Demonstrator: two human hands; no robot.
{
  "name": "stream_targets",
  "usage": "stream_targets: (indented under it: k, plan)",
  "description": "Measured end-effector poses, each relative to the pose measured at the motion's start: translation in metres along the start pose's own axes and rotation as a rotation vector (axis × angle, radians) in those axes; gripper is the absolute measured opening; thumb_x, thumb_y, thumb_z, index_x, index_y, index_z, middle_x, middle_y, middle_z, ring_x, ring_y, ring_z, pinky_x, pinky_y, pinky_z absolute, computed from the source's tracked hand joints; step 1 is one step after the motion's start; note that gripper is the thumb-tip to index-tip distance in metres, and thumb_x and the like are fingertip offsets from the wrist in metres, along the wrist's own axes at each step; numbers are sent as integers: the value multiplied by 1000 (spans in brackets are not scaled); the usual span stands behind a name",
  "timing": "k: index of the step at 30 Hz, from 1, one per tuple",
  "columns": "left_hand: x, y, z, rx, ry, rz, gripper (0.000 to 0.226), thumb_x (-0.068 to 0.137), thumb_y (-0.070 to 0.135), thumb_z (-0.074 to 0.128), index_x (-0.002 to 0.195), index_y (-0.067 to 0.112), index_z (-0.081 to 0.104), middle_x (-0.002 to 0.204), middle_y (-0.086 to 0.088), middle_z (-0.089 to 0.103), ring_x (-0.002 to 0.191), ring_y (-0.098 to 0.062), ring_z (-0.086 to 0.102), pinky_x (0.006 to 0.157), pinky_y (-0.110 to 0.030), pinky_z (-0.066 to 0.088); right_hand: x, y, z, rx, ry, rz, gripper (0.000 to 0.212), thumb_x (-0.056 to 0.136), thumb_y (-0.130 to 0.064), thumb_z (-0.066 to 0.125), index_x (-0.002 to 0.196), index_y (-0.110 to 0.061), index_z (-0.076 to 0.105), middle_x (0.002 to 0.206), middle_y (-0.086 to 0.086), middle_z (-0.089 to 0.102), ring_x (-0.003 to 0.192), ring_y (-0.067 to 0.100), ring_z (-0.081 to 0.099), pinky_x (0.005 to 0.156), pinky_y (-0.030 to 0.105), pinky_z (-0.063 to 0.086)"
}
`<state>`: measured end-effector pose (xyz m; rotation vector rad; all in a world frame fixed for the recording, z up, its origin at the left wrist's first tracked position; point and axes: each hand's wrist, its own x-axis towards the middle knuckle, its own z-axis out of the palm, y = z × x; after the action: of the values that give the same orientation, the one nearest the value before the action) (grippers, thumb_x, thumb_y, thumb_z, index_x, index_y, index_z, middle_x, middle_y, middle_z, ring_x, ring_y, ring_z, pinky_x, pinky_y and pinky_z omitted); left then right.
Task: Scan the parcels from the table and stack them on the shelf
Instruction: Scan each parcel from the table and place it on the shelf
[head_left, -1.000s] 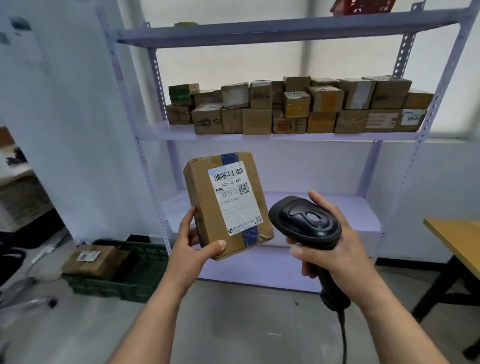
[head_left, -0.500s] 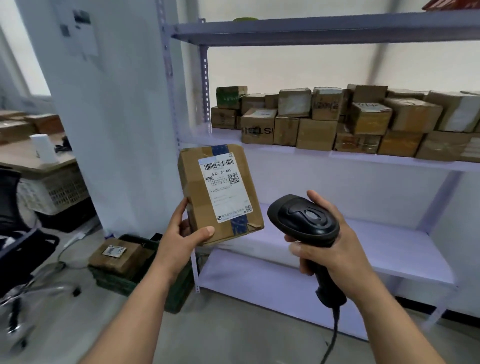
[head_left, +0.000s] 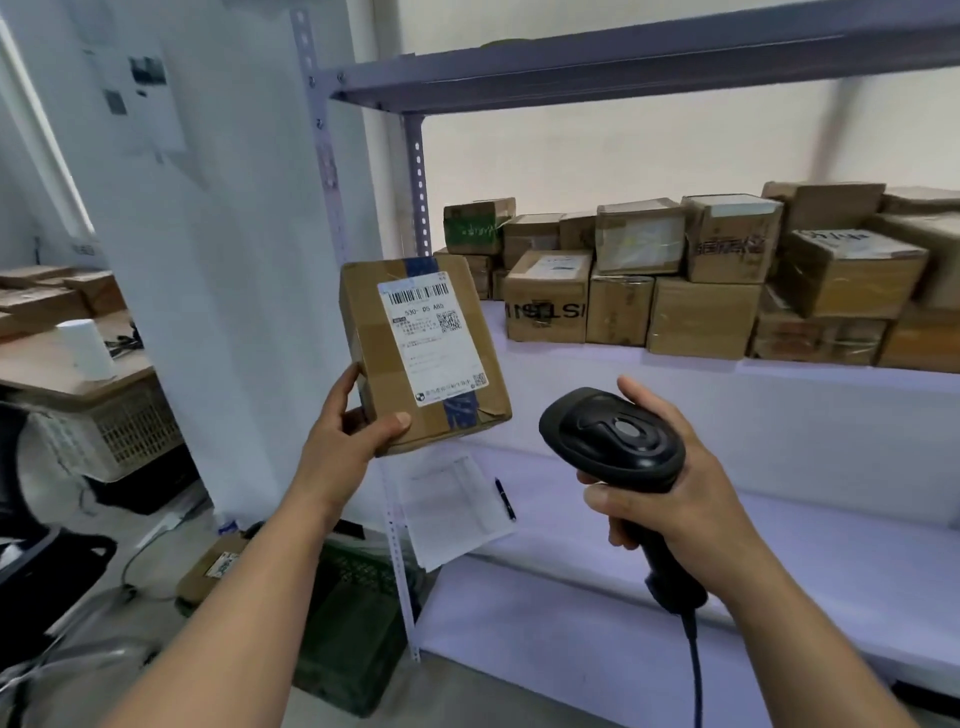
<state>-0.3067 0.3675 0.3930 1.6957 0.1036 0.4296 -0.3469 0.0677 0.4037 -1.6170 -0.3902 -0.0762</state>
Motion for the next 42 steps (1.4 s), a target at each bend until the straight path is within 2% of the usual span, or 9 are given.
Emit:
stream_targets:
  k: [3,7,15,20,26,29,32,35,42]
  plan:
    - [31,4,1,4,4,2,70,87,18,70,145,38,36,106,5,67,96,-7,64,88,-33,49,20,0,1,-9,21,4,95,56,-15,84,133,-52,44,96,9,72,50,29,58,49,35,50]
    - [83,11,1,-24,6,23,64,89,22,67,145,37,38,110,1,67,100,-17,65,91,-39,52,44,5,5,-61,73,-15,94,68,3,81,131,-55,43,92,7,73,50,29,59,50,36,51]
    - [192,49,27,-94,-179,6,55,91,37,60,143,36,41,117,-1,66,96,-19,66,73,-32,52,95,5,24,-117,210,-26,95,70,6,80,131,-56,43,101,7,71,52,30,61,50,33,52]
    - [232,73,63,-155,-358,-21,24,91,39,58,114,32,60,98,0,70,89,-22,66,69,-31,53,119,5,31,-156,277,-27,96,69,6,81,132,-56,42,113,10,67,52,30,63,50,32,52]
    - [260,83,111,-110,-464,-67,37,88,56,55,109,27,64,99,-3,70,85,-21,66,66,-29,53,129,12,28,-149,375,6,97,69,5,82,131,-58,43,113,8,67,54,32,63,53,33,52]
    - [268,80,130,-94,-498,-109,46,89,68,47,103,28,64,94,-2,69,83,-19,64,81,-38,55,128,17,27,-148,412,23,98,70,6,82,130,-60,44,114,2,68,55,33,63,53,34,52]
    - [271,71,139,-79,-567,-36,57,80,75,51,119,35,57,108,4,68,100,-20,63,92,-44,52,125,21,28,-169,456,41,97,70,6,82,128,-63,46,114,-3,68,55,33,64,53,32,52]
    - [275,60,145,-132,-583,38,73,77,52,72,140,30,43,123,5,62,106,-16,61,92,-37,52,122,22,29,-194,499,59,97,70,6,82,133,-57,44,114,-3,67,55,31,64,53,32,53]
    - [279,49,154,-139,-568,135,69,87,36,69,147,25,37,129,2,57,110,-17,58,89,-29,47,115,21,34,-218,540,60,95,72,8,80,132,-56,45,113,5,66,53,29,63,52,31,52]
